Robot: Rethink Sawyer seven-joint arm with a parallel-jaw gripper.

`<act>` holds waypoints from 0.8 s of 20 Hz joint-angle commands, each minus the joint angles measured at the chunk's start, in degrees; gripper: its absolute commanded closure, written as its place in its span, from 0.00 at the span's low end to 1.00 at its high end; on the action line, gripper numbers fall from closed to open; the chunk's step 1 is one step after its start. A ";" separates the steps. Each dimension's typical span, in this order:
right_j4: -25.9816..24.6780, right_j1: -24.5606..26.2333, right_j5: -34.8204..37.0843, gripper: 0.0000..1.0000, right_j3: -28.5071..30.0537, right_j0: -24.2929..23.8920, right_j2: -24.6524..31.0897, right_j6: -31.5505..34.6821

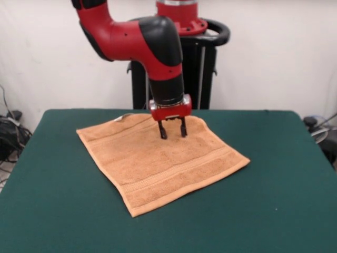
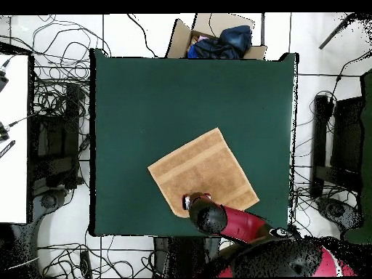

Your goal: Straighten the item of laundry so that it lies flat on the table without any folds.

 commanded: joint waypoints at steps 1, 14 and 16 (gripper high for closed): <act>0.68 0.86 -13.86 0.00 -14.42 -1.50 4.05 11.51; -4.36 0.42 -11.95 0.00 -16.84 -5.08 7.24 8.61; -4.82 0.15 -11.87 0.00 -17.06 -5.00 7.09 8.58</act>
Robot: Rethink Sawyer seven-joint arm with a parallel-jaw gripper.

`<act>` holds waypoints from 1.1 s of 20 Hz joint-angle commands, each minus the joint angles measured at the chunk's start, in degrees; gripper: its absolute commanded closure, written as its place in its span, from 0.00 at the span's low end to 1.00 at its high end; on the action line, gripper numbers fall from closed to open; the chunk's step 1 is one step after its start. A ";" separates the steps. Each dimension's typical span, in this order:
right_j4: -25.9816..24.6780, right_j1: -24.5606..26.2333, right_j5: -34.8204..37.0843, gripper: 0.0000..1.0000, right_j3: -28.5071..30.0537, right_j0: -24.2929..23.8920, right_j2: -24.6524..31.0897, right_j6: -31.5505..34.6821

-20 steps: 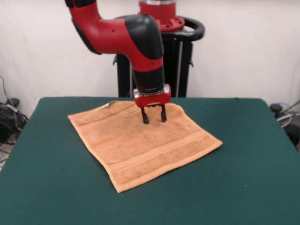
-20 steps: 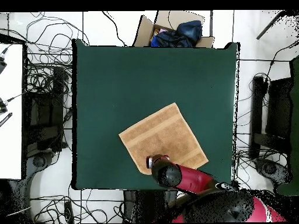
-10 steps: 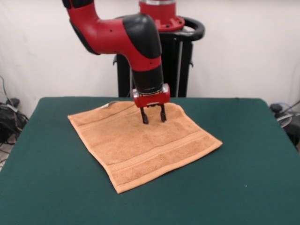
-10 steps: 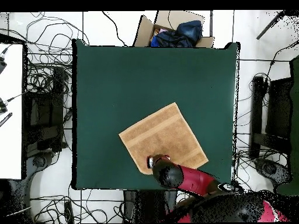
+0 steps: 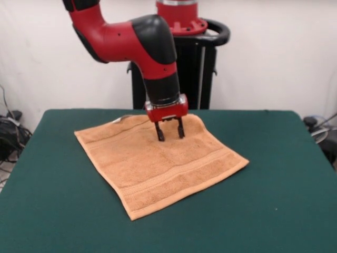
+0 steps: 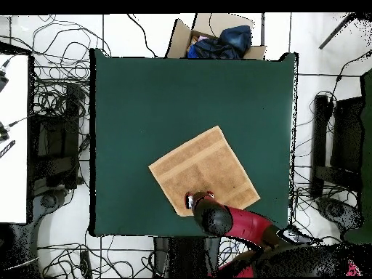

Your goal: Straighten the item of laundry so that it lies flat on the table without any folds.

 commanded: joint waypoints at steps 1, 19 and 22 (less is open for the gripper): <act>-0.28 -0.11 -11.18 0.00 -16.75 -0.70 4.10 8.62; -2.21 -0.16 -11.93 0.00 -17.57 -0.45 3.87 8.57; -2.54 0.01 -12.78 0.00 -17.68 -0.53 3.91 8.81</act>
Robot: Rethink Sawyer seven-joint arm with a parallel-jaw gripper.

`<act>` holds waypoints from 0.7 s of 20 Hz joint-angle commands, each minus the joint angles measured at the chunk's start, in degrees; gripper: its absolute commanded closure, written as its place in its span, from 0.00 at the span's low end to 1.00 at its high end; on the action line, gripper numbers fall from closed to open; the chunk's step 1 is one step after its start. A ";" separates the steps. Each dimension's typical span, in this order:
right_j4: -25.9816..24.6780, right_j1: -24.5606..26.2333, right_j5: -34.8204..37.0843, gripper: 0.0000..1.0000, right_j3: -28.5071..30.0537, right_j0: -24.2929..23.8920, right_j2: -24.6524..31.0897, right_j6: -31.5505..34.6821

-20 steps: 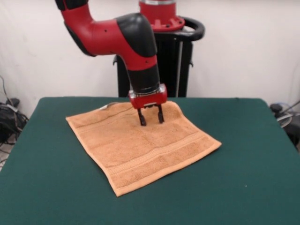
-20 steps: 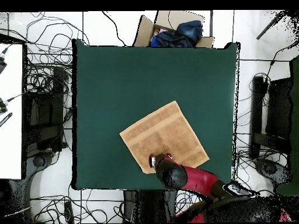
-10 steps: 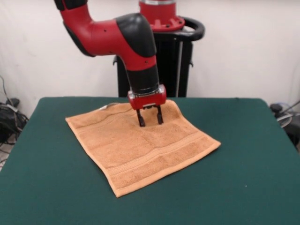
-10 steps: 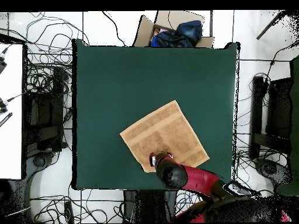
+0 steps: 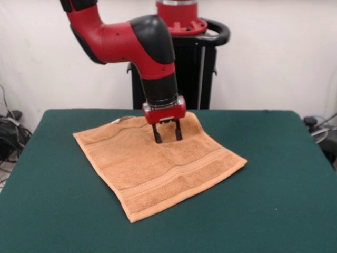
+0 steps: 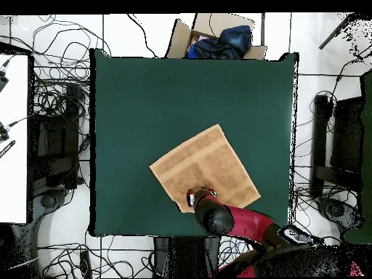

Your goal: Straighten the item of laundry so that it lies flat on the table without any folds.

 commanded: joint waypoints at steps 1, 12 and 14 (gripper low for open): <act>-0.08 0.15 -10.84 0.00 -16.86 -0.39 3.84 8.84; -1.39 0.69 -11.52 0.00 -17.45 -1.50 5.06 8.62; -1.59 0.75 -11.58 0.00 -17.61 -1.53 5.08 8.67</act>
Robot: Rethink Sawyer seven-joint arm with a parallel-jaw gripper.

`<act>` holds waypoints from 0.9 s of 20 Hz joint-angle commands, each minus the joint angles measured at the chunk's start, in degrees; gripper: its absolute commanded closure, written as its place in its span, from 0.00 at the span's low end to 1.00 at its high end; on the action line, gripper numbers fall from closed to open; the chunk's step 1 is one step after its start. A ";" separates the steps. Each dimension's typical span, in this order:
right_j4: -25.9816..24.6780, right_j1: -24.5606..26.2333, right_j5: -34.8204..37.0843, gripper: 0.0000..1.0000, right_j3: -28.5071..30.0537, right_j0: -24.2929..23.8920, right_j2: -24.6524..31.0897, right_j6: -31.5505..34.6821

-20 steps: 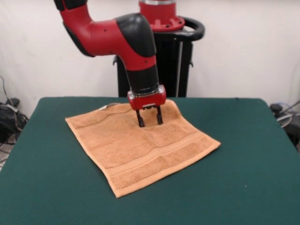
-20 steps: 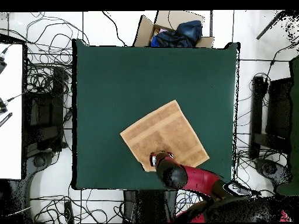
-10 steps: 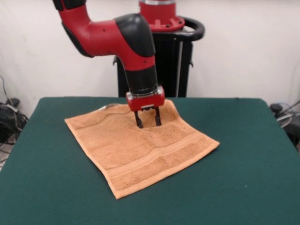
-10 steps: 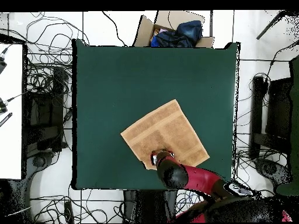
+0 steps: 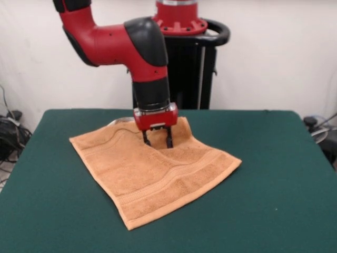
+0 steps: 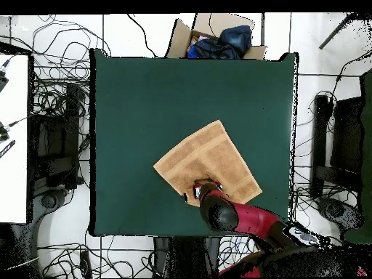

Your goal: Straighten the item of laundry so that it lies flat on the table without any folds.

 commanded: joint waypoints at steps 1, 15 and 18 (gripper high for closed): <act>-0.38 0.74 -7.85 0.00 -15.20 -0.43 4.80 8.76; -1.00 0.58 -7.84 0.00 -15.52 -0.05 4.57 9.20; -1.12 0.52 -7.74 0.00 -15.65 -0.13 4.72 9.24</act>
